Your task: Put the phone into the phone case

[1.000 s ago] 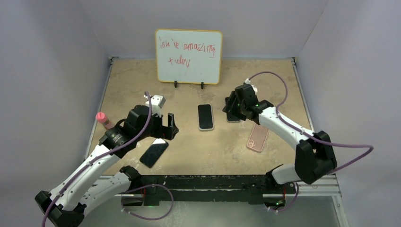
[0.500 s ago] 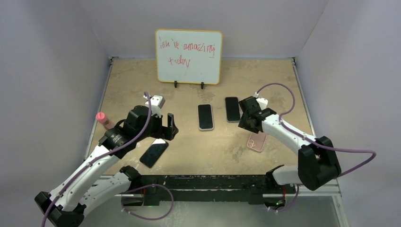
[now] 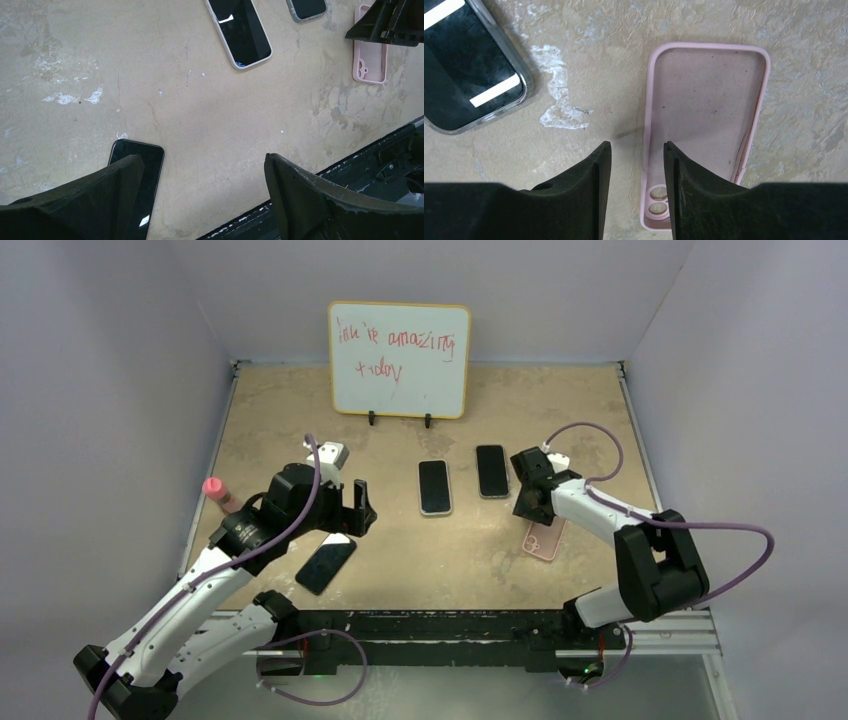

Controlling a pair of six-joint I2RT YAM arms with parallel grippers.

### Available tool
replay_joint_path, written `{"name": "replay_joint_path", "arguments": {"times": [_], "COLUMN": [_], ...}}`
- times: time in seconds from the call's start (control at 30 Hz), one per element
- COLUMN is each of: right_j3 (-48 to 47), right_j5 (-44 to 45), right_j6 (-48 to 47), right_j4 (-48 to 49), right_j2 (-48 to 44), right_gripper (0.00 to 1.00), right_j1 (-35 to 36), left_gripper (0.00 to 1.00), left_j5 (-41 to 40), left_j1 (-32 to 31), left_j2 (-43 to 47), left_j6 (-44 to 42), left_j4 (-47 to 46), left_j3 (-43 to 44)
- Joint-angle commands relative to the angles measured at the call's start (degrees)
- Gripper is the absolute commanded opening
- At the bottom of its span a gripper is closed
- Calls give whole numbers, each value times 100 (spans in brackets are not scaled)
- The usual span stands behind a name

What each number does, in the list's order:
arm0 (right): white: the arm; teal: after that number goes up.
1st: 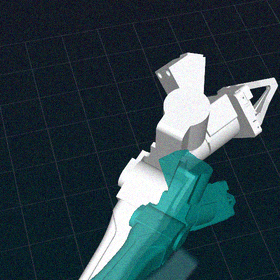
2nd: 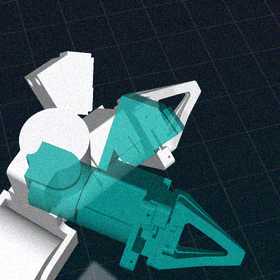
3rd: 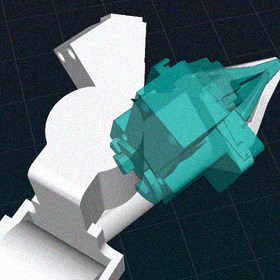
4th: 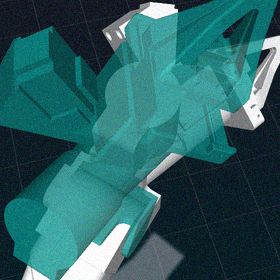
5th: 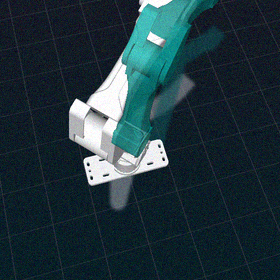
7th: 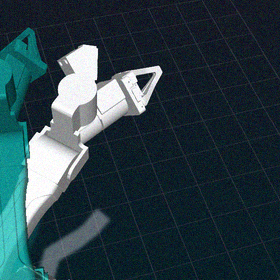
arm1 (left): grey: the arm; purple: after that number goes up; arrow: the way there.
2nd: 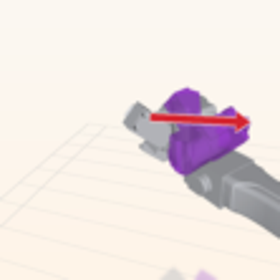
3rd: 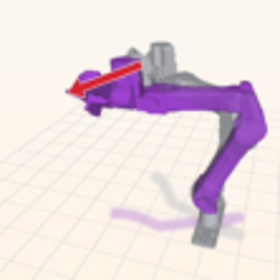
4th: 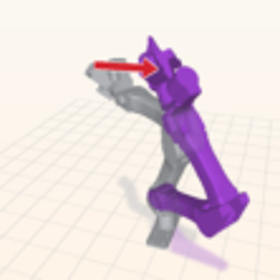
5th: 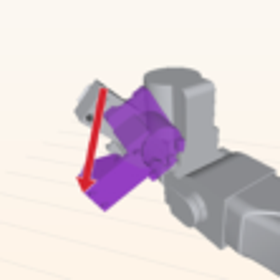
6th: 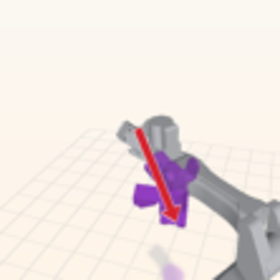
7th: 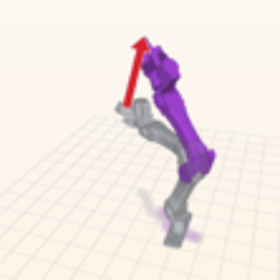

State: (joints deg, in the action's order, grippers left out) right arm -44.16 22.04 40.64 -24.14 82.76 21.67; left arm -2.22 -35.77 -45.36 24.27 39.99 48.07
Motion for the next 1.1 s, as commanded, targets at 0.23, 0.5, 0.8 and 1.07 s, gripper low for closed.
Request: {"name": "replay_joint_path", "arguments": {"times": [0.23,0.5,0.8,1.07], "right_j3": [50,134,155,-179], "right_j5": [-66,-705,-1945,-1716], "right_j6": [-403,-1126,-2025,-2860], "right_j4": [371,805,928,702], "right_j2": [374,155,-560,-937], "right_gripper": [36,7,0,0], "right_j1": [-161,-154,-3,1280], "left_gripper": [96,96,97,97], "left_j5": [-14,4,-119,-28], "left_j1": [17,12,15,20], "left_j2": [21,-50,-327,-706], "left_j6": [-98,-107,-73,237], "left_j4": [-166,-158,-6,74], "left_j3": [16,29,155,263]}}
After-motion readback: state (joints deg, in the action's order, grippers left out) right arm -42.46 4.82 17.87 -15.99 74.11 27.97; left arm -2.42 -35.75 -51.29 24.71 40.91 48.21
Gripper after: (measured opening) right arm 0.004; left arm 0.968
